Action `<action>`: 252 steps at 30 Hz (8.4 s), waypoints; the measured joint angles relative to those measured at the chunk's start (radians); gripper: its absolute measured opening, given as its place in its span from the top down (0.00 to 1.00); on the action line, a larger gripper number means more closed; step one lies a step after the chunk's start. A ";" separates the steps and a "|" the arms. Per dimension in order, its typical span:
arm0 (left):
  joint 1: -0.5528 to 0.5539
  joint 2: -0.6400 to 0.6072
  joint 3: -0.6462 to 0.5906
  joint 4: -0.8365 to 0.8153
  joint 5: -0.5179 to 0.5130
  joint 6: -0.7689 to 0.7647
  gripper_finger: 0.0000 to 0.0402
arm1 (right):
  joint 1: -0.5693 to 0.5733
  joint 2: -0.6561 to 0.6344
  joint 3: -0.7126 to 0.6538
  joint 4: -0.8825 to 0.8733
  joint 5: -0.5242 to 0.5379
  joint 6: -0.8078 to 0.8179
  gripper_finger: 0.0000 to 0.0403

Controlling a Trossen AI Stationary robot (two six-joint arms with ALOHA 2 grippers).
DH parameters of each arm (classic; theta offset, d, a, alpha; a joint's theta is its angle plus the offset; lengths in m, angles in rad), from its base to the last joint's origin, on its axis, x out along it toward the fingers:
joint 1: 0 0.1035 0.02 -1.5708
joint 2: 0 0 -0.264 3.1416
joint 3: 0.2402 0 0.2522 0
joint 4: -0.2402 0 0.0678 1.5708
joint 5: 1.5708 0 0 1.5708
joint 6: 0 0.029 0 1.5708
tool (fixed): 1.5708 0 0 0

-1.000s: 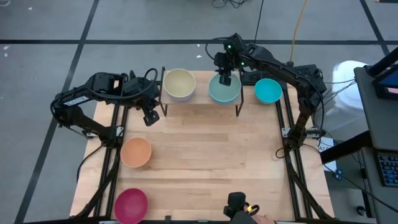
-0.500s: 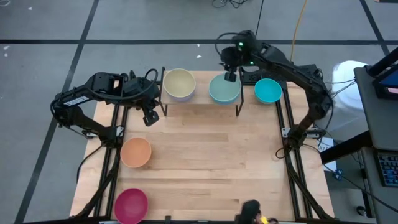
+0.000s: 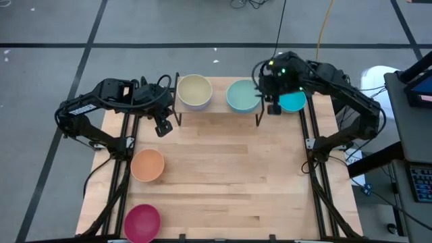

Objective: Place and stack bowls onto a shelf
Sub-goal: Adjust the right stacked bowls on the shelf, then put the orange bowl on top of the light brown bowl on the shelf

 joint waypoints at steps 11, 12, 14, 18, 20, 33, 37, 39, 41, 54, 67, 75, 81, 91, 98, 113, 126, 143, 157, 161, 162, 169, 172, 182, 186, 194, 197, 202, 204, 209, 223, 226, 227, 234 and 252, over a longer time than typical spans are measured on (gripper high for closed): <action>0.000 0.000 0.000 0.000 0.000 -0.007 0.94 | 0.169 -0.009 -0.062 -0.084 0.000 -0.075 0.86; 0.000 0.000 0.000 0.000 0.000 -0.007 0.94 | 0.178 -0.012 -0.079 -0.080 0.000 -0.076 0.89; 0.000 0.000 0.000 0.000 0.001 -0.007 0.94 | 0.194 -0.017 -0.118 -0.057 0.000 -0.076 0.94; 0.000 0.000 0.000 0.000 0.003 -0.007 0.94 | 0.211 -0.016 -0.210 -0.006 0.000 -0.078 0.99; 0.000 0.000 0.000 0.000 0.003 -0.008 0.94 | 0.213 -0.018 -0.263 0.032 -0.001 -0.089 0.98; 0.000 0.000 0.000 0.000 0.003 -0.032 0.94 | 0.203 -0.017 -0.507 0.281 0.053 -0.182 1.00; 0.000 0.000 0.000 0.000 0.003 -0.032 0.94 | 0.187 -0.018 -0.514 0.319 0.053 -0.200 1.00; 0.000 0.000 0.000 0.000 0.003 -0.032 0.94 | 0.177 -0.018 -0.514 0.340 0.053 -0.200 1.00; 0.000 0.000 0.000 0.000 0.003 -0.032 0.94 | 0.167 -0.018 -0.514 0.358 0.053 -0.200 1.00; 0.000 0.000 0.000 0.000 0.003 -0.032 0.94 | 0.096 -0.018 -0.513 0.418 0.054 -0.207 1.00; 0.000 0.000 0.000 0.000 0.003 -0.031 0.94 | 0.040 -0.018 -0.513 0.433 0.063 -0.227 1.00; -0.003 0.000 0.000 -0.058 0.017 0.002 0.94 | 0.073 -0.042 -0.514 0.393 0.084 -0.226 1.00; -0.003 0.000 0.000 -0.079 0.063 -0.061 0.94 | 0.159 -0.105 -0.513 0.358 0.082 -0.177 1.00; 0.002 0.000 -0.002 -0.075 0.139 -0.096 0.94 | 0.268 -0.211 -0.513 0.350 0.131 -0.172 1.00; 0.002 0.000 -0.002 -0.075 0.155 -0.100 0.94 | 0.311 -0.254 -0.513 0.349 0.162 -0.172 1.00; 0.000 0.091 -0.003 -0.078 0.236 -0.172 0.82 | 0.369 -0.300 -0.513 0.349 0.163 -0.135 1.00; -0.148 0.115 -0.003 -0.079 0.297 -0.342 0.80 | 0.373 -0.375 -0.513 0.338 0.163 -0.120 1.00; -0.473 0.191 -0.003 -0.079 0.146 -0.680 0.80 | 0.373 -0.421 -0.513 0.333 0.163 -0.138 1.00; -0.519 0.361 -0.003 -0.079 0.131 -0.914 0.80 | 0.373 -0.445 -0.513 0.333 0.163 -0.150 1.00; -0.505 0.368 -0.023 -0.078 0.119 -0.955 0.80 | 0.373 -0.445 -0.513 0.333 0.163 -0.150 1.00; -0.504 0.368 -0.042 -0.079 0.119 -0.962 0.80 | 0.373 -0.445 -0.513 0.333 0.163 -0.150 1.00; -0.502 0.287 -0.279 -0.078 0.202 -1.065 0.80 | 0.373 -0.445 -0.513 0.333 0.162 -0.150 1.00; -0.501 0.239 -0.361 -0.082 0.261 -1.139 0.80 | 0.373 -0.445 -0.513 0.333 0.162 -0.150 1.00; -0.518 0.075 -0.591 0.048 0.291 -1.288 0.80 | 0.373 -0.445 -0.513 0.334 0.163 -0.147 1.00; -0.531 0.036 -0.683 0.153 0.293 -1.268 0.80 | 0.373 -0.445 -0.513 0.334 0.163 -0.147 1.00; -0.540 0.038 -0.795 0.234 0.306 -1.279 0.80 | 0.373 -0.445 -0.513 0.342 0.163 -0.147 1.00; -0.540 0.037 -0.822 0.284 0.306 -1.262 0.80 | 0.373 -0.445 -0.513 0.342 0.163 -0.146 1.00; -0.540 0.037 -0.856 0.348 0.307 -1.255 0.80 | 0.373 -0.445 -0.513 0.342 0.163 -0.146 1.00; -0.540 0.037 -0.867 0.347 0.306 -1.256 0.80 | 0.373 -0.445 -0.513 0.342 0.163 -0.146 1.00; -0.540 0.037 -0.904 0.392 0.307 -1.256 0.80 | 0.373 -0.445 -0.513 0.343 0.163 -0.146 1.00; -0.539 0.037 -1.013 0.481 0.297 -1.169 0.80 | 0.373 -0.445 -0.513 0.343 0.163 -0.146 1.00; -0.539 0.037 -1.031 0.482 0.296 -1.192 0.83 | 0.373 -0.445 -0.513 0.343 0.163 -0.146 1.00; -0.539 0.037 -1.037 0.480 0.296 -1.212 0.85 | 0.373 -0.445 -0.513 0.343 0.163 -0.146 1.00; -0.539 0.037 -1.036 0.457 0.277 -1.239 0.97 | 0.373 -0.444 -0.513 0.344 0.163 -0.146 1.00; -0.472 0.038 -0.651 0.111 0.170 -0.978 0.98 | 0.373 -0.444 -0.513 0.380 0.163 -0.146 1.00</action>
